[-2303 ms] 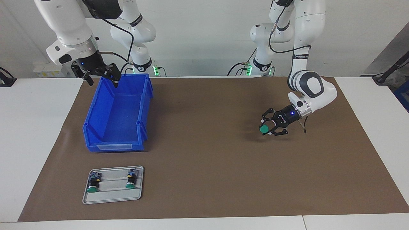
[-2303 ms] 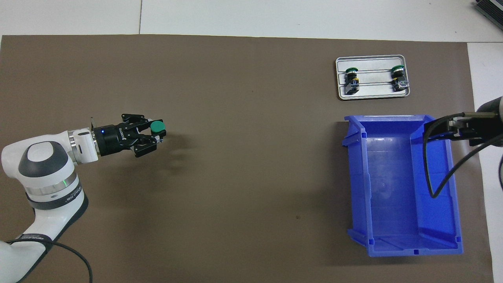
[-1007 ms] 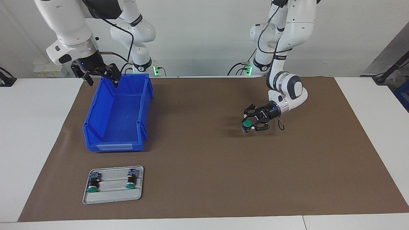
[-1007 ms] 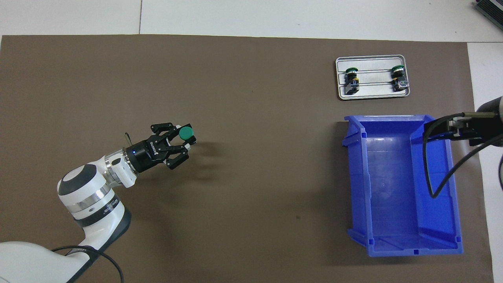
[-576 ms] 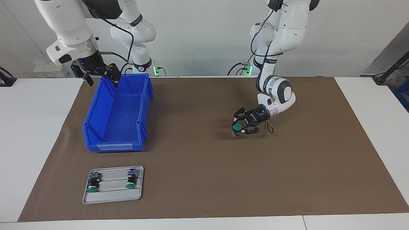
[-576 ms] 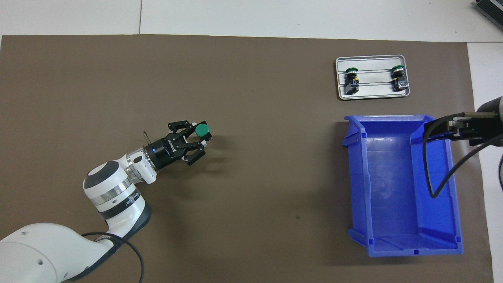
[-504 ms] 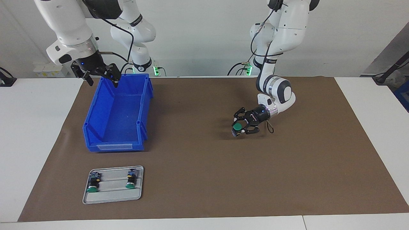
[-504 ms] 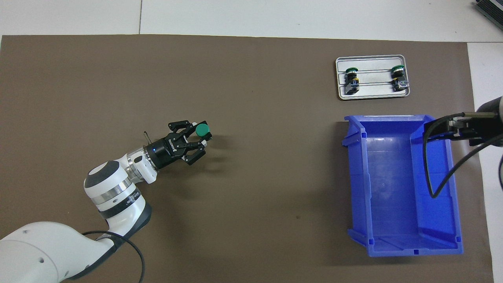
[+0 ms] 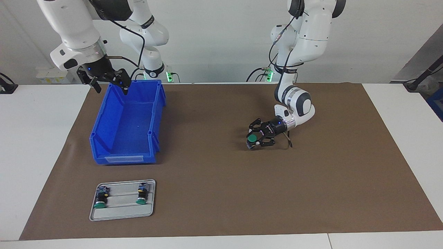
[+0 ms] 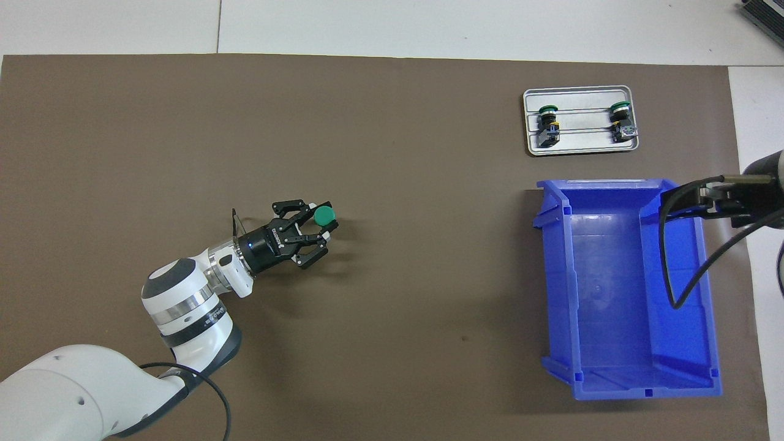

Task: Place and press button with both arms
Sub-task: 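Move the button farther out and lower it onto the table with the left gripper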

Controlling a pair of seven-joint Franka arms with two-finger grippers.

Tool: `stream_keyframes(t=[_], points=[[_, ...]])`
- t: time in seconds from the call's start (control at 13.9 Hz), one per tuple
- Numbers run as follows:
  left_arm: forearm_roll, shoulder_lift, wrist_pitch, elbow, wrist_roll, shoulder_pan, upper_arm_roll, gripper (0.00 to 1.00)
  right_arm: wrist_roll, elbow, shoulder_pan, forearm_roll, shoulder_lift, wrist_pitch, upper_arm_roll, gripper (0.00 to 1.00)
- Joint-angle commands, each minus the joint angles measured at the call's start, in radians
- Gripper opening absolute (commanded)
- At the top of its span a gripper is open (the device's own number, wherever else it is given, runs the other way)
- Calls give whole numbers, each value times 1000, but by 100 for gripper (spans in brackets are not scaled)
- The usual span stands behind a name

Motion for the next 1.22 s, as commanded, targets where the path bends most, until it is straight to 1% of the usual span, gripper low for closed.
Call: stream_keyframes(t=[0.0, 0.22, 0.36, 0.58, 0.79, 0.86, 1.01, 1.15], points=[[-8, 1, -45, -22, 31, -12, 16, 16, 6, -25, -8, 13, -21, 15, 8, 100], [22, 13, -31, -23, 44, -9, 17, 16, 6, -25, -8, 12, -21, 15, 8, 100], [24, 19, -2, -25, 64, -12, 17, 16, 6, -25, -8, 12, -21, 15, 8, 100], [24, 21, -2, -25, 72, -12, 17, 16, 4, -25, -8, 12, -21, 15, 8, 100], [26, 21, 6, -27, 72, -12, 17, 18, 6, -25, -8, 13, -21, 15, 8, 100], [24, 21, 7, -28, 72, -12, 17, 21, 6, -25, -8, 13, -21, 15, 8, 100], [26, 21, 1, -33, 73, -10, 17, 35, 6, -25, -8, 13, -21, 15, 8, 100], [26, 21, 6, -34, 80, -12, 17, 43, 4, -25, -8, 13, -21, 15, 8, 100]])
